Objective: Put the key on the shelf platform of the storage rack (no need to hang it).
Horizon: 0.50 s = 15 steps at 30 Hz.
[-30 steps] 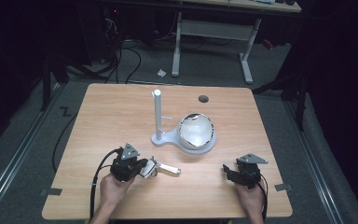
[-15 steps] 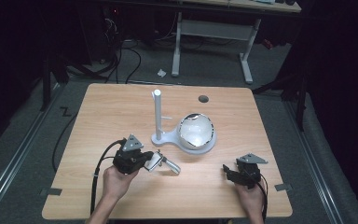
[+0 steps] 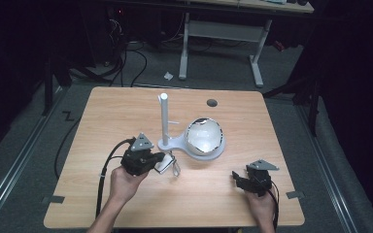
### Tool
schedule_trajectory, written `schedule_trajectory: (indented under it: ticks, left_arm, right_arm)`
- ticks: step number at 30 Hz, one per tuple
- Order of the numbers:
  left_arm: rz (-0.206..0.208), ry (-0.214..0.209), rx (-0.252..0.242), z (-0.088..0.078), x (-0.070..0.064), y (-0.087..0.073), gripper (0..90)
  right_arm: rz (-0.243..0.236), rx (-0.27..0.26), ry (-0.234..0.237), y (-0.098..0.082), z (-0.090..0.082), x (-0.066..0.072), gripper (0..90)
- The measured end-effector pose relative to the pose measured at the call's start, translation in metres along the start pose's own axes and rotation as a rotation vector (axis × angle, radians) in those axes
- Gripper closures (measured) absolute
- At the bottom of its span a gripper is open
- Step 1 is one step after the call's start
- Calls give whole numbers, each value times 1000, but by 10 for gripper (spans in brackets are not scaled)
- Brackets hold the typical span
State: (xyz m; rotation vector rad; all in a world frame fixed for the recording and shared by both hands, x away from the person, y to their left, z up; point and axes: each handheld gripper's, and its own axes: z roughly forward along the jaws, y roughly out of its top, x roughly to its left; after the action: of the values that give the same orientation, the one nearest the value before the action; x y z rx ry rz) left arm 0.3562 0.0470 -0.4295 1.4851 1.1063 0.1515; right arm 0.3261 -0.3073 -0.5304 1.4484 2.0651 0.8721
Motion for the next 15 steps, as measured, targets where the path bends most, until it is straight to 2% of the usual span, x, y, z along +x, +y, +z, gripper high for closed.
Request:
schedule_trajectory:
  ticks: [15]
  left_arm:
    - [-42,-68,11,3,-8,23,899]
  right_arm:
    - [0,0,0,0,0,0,345]
